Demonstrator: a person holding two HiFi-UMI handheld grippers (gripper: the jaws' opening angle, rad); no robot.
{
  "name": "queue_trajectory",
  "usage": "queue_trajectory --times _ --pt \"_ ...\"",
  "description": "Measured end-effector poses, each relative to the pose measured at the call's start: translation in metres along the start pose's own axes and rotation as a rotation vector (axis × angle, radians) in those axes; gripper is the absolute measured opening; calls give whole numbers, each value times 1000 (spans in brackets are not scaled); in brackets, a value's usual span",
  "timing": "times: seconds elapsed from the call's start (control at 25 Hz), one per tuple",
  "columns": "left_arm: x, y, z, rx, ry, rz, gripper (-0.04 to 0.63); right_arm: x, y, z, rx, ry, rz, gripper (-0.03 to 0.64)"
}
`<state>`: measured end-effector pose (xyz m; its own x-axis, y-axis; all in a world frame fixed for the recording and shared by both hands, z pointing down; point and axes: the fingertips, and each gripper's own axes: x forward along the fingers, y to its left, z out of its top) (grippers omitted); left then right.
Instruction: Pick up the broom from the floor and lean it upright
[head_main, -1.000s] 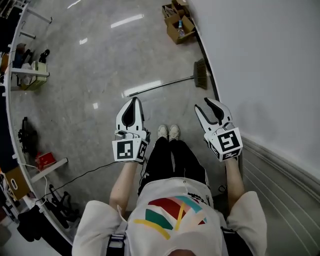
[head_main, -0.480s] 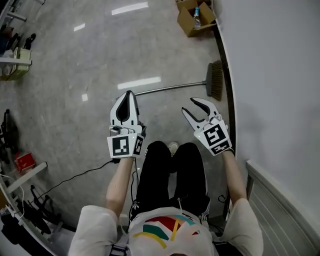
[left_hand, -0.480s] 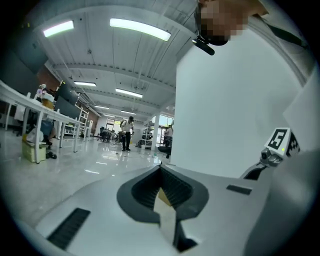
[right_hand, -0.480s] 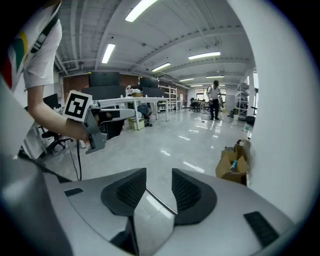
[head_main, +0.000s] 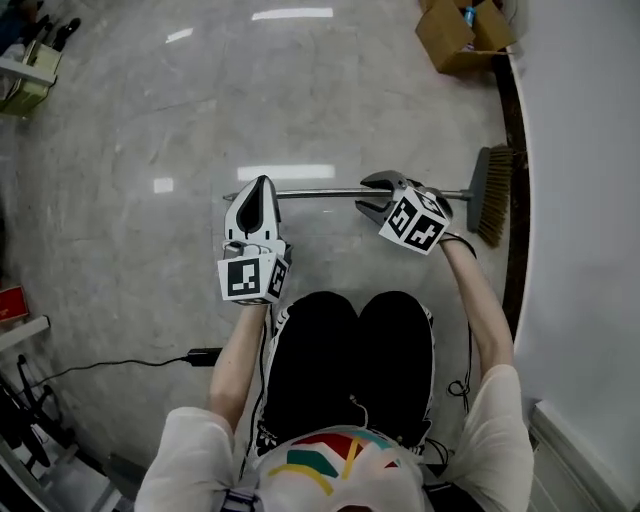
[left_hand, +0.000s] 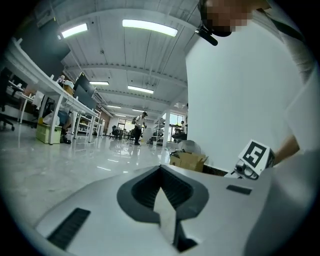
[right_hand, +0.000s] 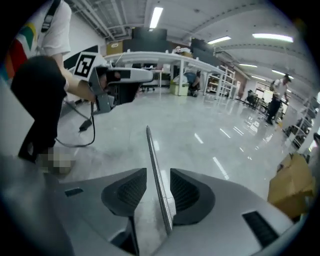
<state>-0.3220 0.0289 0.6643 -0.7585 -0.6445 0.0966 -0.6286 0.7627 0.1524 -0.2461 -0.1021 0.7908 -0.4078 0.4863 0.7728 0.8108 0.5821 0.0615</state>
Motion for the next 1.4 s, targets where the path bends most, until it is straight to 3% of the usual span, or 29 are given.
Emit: queue_trajectory --times 0.12,0.32,0.92,1.16,1.4 --pt "-10 18 -34 -3 32 25 44 56 6 -18 -68 89 72 150" --pt "-21 45 -57 -13 63 63 44 115 9 -31 -155 192 140 150" --pt "-16 52 -80 -55 56 95 44 155 13 -41 -331 356 246 146" --pt "-13 51 -85 -62 63 88 43 156 18 -43 -322 386 257 104" --pt "-12 45 -81 -57 63 82 44 153 14 -41 -216 367 199 83"
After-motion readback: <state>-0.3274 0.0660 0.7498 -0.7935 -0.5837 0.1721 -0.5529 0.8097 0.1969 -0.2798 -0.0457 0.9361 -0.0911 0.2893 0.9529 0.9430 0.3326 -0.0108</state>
